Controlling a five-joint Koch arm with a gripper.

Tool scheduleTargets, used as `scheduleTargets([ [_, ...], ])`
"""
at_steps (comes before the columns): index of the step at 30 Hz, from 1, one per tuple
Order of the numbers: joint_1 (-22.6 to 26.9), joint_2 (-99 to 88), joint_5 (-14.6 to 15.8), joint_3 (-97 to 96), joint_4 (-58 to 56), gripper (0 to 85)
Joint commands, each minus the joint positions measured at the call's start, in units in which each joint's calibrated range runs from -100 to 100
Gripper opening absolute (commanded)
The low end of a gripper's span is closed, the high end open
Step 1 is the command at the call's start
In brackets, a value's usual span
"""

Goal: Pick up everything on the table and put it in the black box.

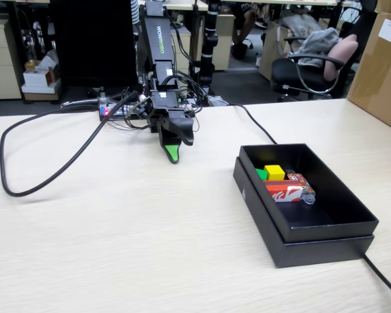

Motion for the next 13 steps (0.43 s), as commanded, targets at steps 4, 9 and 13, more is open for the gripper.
scheduleTargets([
  [4, 0.0, 1.3, 0.0, -0.4, -0.4, 48.1],
  [9, 0.0, 1.3, 0.0, -0.5, -0.1, 48.1],
  [13, 0.0, 1.3, 0.0, -0.5, -0.1, 48.1],
])
